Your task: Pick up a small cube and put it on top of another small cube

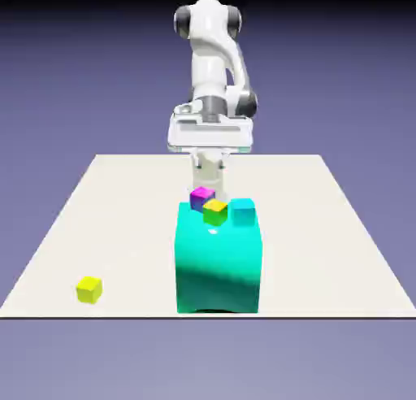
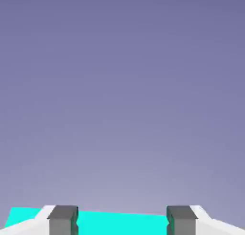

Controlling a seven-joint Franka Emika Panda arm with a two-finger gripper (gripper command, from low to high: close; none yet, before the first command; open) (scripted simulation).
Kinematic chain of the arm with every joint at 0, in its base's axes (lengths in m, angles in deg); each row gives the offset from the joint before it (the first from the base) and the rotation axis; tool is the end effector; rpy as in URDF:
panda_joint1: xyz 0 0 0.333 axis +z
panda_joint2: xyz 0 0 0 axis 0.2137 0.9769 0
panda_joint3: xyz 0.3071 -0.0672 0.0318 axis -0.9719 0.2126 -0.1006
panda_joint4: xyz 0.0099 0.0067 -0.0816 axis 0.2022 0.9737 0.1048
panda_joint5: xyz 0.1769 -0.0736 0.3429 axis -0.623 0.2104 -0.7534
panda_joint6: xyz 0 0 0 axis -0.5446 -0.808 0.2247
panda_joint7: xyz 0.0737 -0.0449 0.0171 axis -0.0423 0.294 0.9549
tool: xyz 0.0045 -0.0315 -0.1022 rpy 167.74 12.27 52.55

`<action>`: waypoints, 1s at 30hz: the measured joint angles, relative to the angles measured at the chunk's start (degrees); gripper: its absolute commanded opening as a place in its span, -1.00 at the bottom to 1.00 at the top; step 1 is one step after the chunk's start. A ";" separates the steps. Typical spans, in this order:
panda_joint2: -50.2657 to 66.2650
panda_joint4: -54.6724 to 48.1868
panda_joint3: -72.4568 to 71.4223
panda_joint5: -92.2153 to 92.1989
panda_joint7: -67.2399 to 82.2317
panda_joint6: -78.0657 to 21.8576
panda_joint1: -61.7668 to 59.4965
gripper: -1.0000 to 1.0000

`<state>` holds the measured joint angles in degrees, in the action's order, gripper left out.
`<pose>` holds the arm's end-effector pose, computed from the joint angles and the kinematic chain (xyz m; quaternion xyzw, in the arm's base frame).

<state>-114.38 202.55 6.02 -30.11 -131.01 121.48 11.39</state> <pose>0.4005 -0.0076 0.4530 -0.8544 0.3652 -0.3418 0.1409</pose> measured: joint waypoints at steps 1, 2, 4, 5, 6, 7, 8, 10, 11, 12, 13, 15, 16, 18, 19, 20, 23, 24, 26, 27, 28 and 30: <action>2.08 -1.58 -0.02 -0.80 -1.67 -1.38 -1.35 0.00; 4.15 -3.16 -0.04 -1.59 -3.33 -2.75 -2.71 0.00; 8.31 -6.31 -0.08 -3.18 -6.66 -5.51 -5.41 0.00; 10.38 -7.89 -0.10 -3.98 -8.33 -6.89 -6.77 0.00; 12.46 -9.47 -0.12 -4.77 -10.00 -8.26 -8.12 0.00; 14.54 -11.04 -0.15 -5.57 -11.66 -9.64 -9.48 0.00; 16.61 -12.62 -0.17 -6.36 -13.33 -11.02 -10.83 0.00; 20.76 -15.78 -0.21 -7.96 -16.66 -13.77 -13.52 0.00; 22.84 -17.35 -0.23 -8.75 -18.33 -15.15 -14.86 0.00; 24.92 -18.93 -0.25 -9.55 -19.99 -16.52 -16.54 0.00; 26.99 -20.51 -0.27 -10.34 -21.66 -17.90 -18.16 0.00; 31.15 -23.66 -0.31 -11.93 -24.99 -20.66 -20.89 0.00; 33.22 -25.24 -0.33 -12.73 -26.66 -22.03 -22.06 0.00; 37.38 -28.40 -0.37 -14.32 -29.99 -24.79 -24.53 0.00; 39.45 -29.97 -0.39 -15.12 -31.66 -26.16 -25.74 0.00; 41.53 -31.55 -0.41 -15.91 -33.32 -27.54 -27.06 0.00; 47.76 -36.28 -0.48 -18.30 -38.32 -31.67 -31.13 0.00; 49.84 -37.86 -0.50 -19.09 -39.99 -33.05 -32.49 0.00; 53.99 -41.02 -0.54 -20.69 -43.32 -35.80 -35.19 0.00; 56.06 -42.60 -0.56 -21.48 -44.99 -37.18 -36.55 0.00; 58.14 -44.17 -0.58 -22.28 -46.65 -38.56 -37.90 0.00; 60.10 -45.66 -0.60 -23.03 -48.22 -39.86 -39.18 0.00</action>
<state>-54.28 156.88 5.42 -53.14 -179.23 81.63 -27.78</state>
